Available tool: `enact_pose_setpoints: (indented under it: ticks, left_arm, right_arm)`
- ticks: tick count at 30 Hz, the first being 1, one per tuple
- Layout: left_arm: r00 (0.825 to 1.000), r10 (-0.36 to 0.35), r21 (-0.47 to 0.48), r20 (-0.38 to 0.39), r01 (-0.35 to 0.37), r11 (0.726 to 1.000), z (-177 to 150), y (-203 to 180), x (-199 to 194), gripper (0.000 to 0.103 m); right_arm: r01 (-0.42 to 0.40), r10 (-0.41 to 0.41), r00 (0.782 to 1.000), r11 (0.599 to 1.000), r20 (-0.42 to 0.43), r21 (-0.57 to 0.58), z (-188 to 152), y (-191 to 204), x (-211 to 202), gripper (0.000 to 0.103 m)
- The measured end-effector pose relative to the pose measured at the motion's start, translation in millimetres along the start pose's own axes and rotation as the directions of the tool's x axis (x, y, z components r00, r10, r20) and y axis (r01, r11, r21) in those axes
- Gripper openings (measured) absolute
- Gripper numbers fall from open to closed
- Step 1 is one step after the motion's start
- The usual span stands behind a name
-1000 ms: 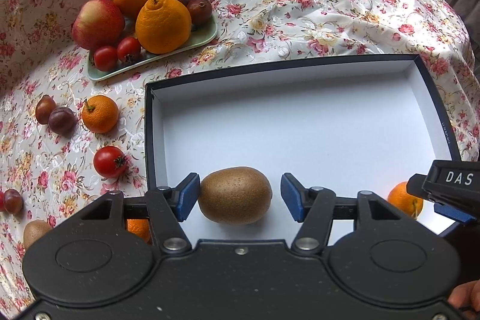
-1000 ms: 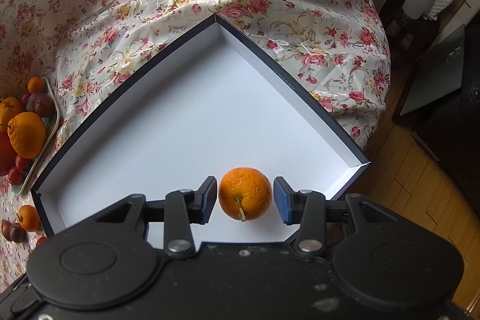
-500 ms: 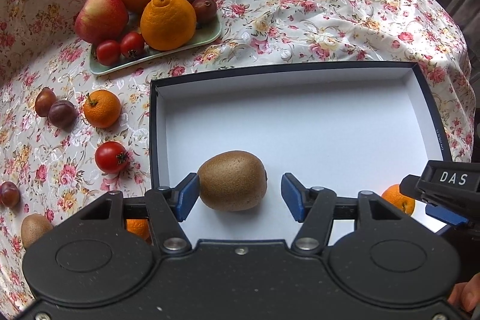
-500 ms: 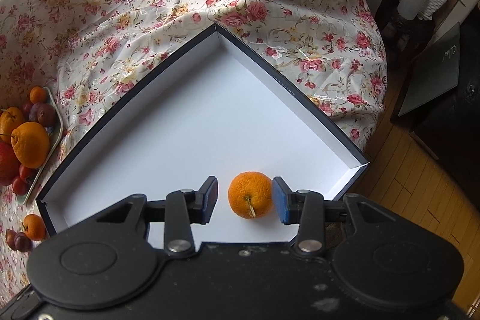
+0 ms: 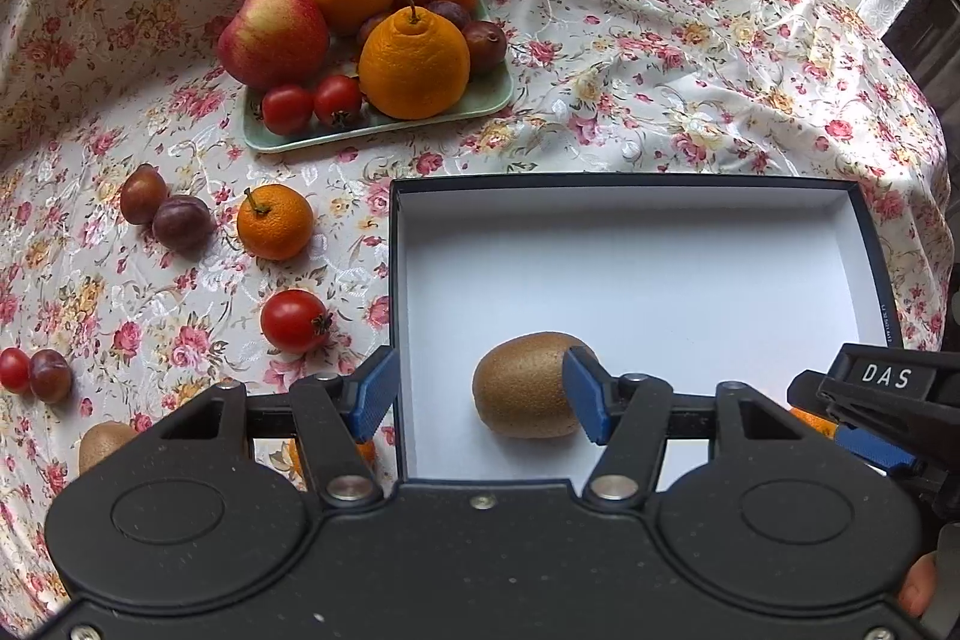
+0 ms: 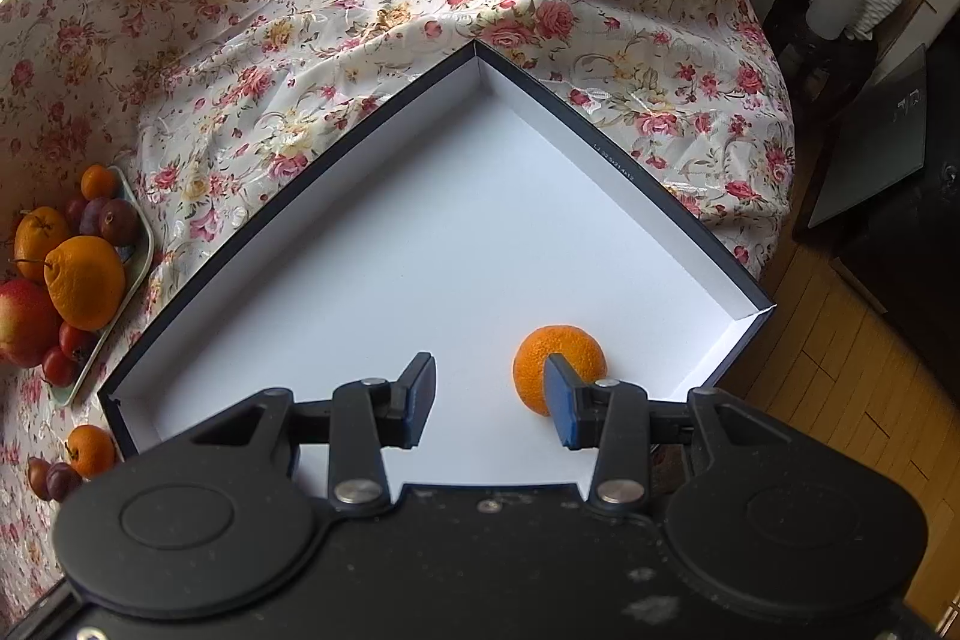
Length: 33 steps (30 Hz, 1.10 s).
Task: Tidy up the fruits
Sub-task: 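Carry the kiwi into the white box and open the left tool while the right releases the tangerine there, then grasp a red tomato with the left tool while the right tool grasps another tangerine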
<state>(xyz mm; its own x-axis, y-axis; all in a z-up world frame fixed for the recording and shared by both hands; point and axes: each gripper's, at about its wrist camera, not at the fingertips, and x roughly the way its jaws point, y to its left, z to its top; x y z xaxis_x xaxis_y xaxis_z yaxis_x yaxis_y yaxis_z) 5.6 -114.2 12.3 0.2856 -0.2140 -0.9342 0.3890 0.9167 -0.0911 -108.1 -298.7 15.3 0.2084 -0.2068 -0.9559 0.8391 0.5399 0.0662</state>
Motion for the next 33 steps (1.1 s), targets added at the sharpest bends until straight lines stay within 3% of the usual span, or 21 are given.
enact_pose_setpoints:
  ticks: [17,33]
  left_arm:
    - [0.998,0.058,-0.165,-0.01,-0.059,0.985,14,96,-14,0.064]
    - [0.992,0.124,-0.307,-0.037,-0.13,0.943,27,196,-17,0.064]
  right_arm:
    - [-0.044,0.043,0.999,0.993,-0.016,-0.107,-33,69,-9,0.042]
    - [-0.106,0.1,0.994,0.976,-0.045,-0.189,-54,151,-9,0.042]
